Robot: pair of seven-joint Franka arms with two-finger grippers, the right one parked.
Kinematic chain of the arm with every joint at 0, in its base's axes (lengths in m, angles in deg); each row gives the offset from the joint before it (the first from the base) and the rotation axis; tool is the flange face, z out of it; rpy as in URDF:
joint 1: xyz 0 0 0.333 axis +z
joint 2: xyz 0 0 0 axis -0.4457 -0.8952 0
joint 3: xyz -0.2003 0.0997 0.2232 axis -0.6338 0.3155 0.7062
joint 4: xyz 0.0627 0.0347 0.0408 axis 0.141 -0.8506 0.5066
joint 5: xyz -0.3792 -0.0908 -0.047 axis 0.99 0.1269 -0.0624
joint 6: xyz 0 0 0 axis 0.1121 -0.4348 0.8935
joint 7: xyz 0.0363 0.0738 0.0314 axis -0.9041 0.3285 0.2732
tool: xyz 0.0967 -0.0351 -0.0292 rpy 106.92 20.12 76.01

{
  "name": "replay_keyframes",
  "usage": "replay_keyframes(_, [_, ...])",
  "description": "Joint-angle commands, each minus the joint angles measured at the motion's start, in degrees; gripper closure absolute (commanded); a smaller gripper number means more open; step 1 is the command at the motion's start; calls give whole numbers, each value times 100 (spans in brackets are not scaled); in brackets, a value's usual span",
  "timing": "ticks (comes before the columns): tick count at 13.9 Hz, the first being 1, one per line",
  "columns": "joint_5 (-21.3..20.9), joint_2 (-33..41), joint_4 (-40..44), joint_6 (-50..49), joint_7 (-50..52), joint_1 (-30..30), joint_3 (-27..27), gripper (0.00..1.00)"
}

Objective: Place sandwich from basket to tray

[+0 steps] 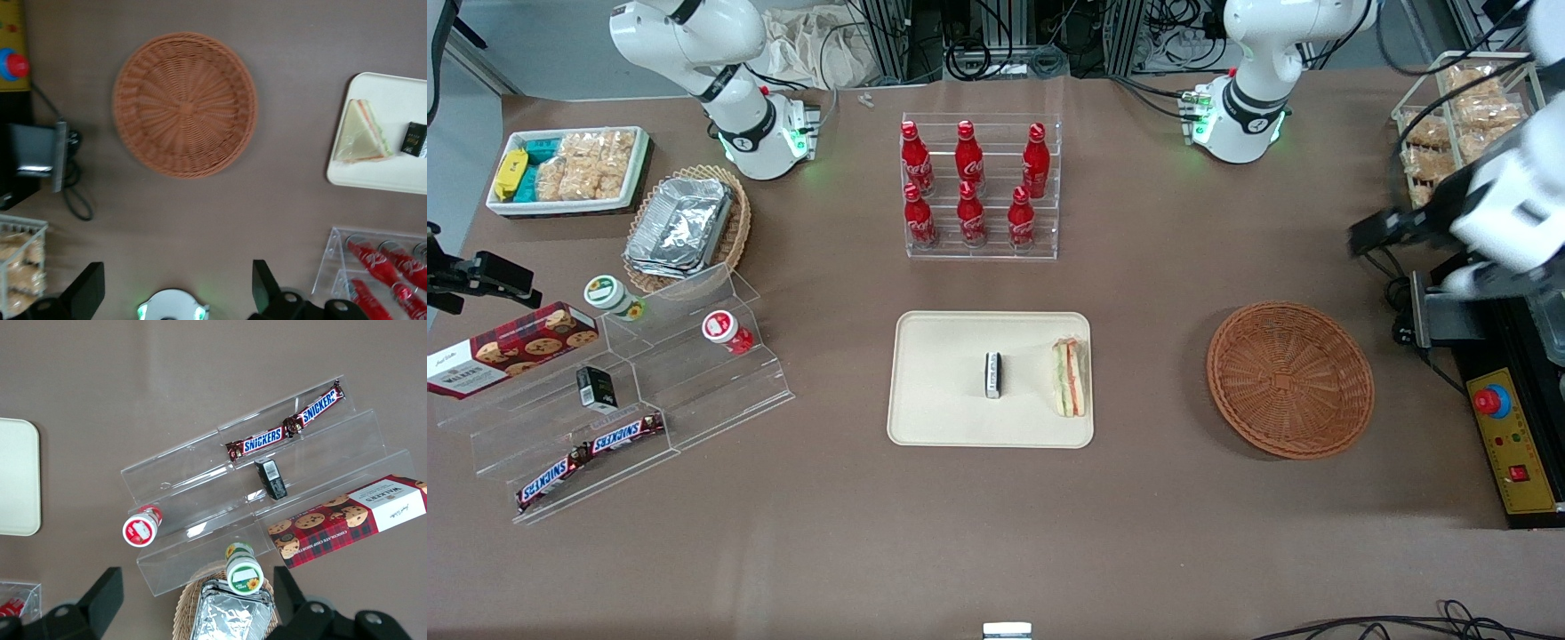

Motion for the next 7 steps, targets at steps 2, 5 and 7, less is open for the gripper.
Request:
replay_keyframes(2, [-14, 210, -116, -20, -110, -360, 425, 1])
replay_keyframes(5, [-365, 148, -54, 16, -102, -588, 390, 1])
replay_keyframes(7, [-375, 78, 121, 7, -84, -598, 320, 1])
